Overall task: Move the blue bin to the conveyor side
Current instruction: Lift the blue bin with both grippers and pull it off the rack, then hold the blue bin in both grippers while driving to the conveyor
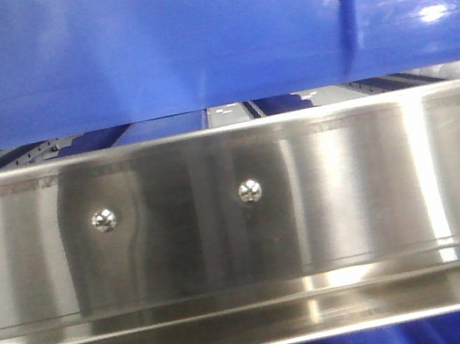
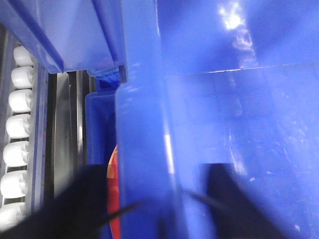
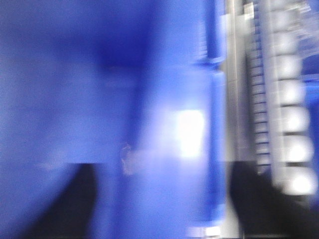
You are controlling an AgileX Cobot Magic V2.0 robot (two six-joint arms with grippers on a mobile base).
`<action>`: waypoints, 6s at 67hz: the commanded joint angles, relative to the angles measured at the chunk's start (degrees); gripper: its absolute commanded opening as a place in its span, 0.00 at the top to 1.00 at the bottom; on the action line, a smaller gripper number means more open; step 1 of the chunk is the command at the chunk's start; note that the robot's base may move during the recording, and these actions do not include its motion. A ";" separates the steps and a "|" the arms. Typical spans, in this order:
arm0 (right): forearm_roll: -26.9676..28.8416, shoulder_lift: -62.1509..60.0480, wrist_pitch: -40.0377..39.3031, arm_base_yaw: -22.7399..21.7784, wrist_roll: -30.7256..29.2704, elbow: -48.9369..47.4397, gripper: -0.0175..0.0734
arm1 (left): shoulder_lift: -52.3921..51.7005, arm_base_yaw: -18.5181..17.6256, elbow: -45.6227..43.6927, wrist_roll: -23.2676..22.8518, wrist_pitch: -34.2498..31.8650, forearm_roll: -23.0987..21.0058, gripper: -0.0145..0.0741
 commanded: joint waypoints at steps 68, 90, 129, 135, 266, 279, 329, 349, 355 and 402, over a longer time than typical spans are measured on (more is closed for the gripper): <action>-0.12 -16.89 -9.71 0.28 0.63 -0.45 0.89 | -15.29 0.12 -0.30 0.10 -7.25 0.03 0.86; -3.62 -18.54 -14.77 0.28 0.35 5.33 0.89 | -20.87 0.12 10.82 0.10 -17.87 -0.21 0.86; -3.62 -21.98 -23.48 0.28 0.35 13.23 0.89 | -27.10 0.12 23.13 0.10 -27.79 0.02 0.86; -3.62 -23.75 -23.48 0.28 0.35 13.23 0.89 | -28.08 0.12 23.13 0.10 -27.79 0.02 0.86; -3.62 -31.55 -21.66 0.28 0.35 13.23 0.88 | -36.80 0.12 23.13 0.10 -26.87 0.41 0.86; -3.62 -31.55 -21.66 0.28 0.35 13.23 0.88 | -36.80 0.12 23.13 0.10 -26.87 0.41 0.86; -3.62 -31.55 -21.66 0.28 0.35 13.23 0.88 | -36.80 0.12 23.13 0.10 -26.87 0.41 0.86; -3.62 -31.55 -21.66 0.28 0.35 13.23 0.88 | -36.80 0.12 23.13 0.10 -26.87 0.41 0.86; -3.62 -31.55 -21.66 0.28 0.35 13.23 0.88 | -36.80 0.12 23.13 0.10 -26.87 0.41 0.86; -3.62 -31.55 -21.66 0.28 0.35 13.23 0.88 | -36.80 0.12 23.13 0.10 -26.87 0.41 0.86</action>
